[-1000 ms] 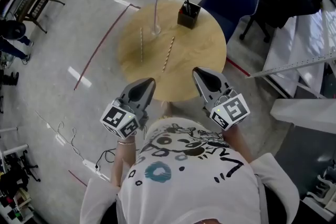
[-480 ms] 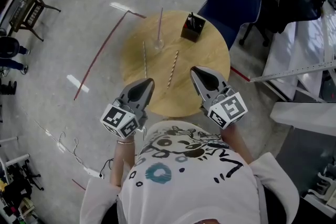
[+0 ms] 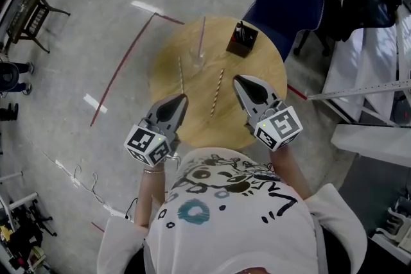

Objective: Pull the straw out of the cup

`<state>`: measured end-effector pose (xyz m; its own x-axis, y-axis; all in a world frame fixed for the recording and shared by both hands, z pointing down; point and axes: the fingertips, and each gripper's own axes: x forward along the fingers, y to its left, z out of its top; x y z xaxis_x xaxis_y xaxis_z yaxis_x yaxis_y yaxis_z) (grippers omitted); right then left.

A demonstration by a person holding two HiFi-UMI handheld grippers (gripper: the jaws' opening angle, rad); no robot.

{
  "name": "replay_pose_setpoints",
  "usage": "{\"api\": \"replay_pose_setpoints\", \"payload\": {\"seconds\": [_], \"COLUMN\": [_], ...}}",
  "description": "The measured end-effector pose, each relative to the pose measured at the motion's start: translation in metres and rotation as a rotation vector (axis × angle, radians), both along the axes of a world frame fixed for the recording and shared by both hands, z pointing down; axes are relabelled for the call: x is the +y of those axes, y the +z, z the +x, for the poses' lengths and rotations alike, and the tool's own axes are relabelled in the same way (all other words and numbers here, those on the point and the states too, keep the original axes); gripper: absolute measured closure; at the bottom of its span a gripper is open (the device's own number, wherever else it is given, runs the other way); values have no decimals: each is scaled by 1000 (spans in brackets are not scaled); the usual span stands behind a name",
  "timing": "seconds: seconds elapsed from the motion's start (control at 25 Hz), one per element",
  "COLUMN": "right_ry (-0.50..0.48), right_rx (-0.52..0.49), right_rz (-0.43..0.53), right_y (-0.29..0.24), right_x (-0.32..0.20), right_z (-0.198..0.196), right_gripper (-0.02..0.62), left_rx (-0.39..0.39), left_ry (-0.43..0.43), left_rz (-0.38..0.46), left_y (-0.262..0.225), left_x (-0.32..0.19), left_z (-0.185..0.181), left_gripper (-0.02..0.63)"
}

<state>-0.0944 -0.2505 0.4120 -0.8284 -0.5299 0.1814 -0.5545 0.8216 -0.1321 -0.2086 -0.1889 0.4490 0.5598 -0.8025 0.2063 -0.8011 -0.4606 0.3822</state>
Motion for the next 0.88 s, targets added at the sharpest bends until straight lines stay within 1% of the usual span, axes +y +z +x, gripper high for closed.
{"api": "replay_pose_setpoints", "payload": {"seconds": [0.16,0.36,0.6,0.76,0.88], "right_ry": [3,-14,-20,-19,-18], "right_rx": [12,18,40,47,55], "right_rz": [-12,-23,-24,-40,-53], "right_y": [8,14,26,37,47], "right_x": [-21,-43,-71,-85,-95], "right_z": [-12,-34,-56,-64,-69], "right_gripper": [568,568,568,568,566], "left_rx": [-4,20,17,-7,-3], "left_ry": [5,16,17,18,12], "left_rz": [-8,-11,-19,-26,-34], "left_y": [9,16,27,36,43], "left_x": [-19,-42,-71,-86,-97], "left_z": [-11,-23,-39,-46,-50], "left_gripper": [589,589,589,588,589]}}
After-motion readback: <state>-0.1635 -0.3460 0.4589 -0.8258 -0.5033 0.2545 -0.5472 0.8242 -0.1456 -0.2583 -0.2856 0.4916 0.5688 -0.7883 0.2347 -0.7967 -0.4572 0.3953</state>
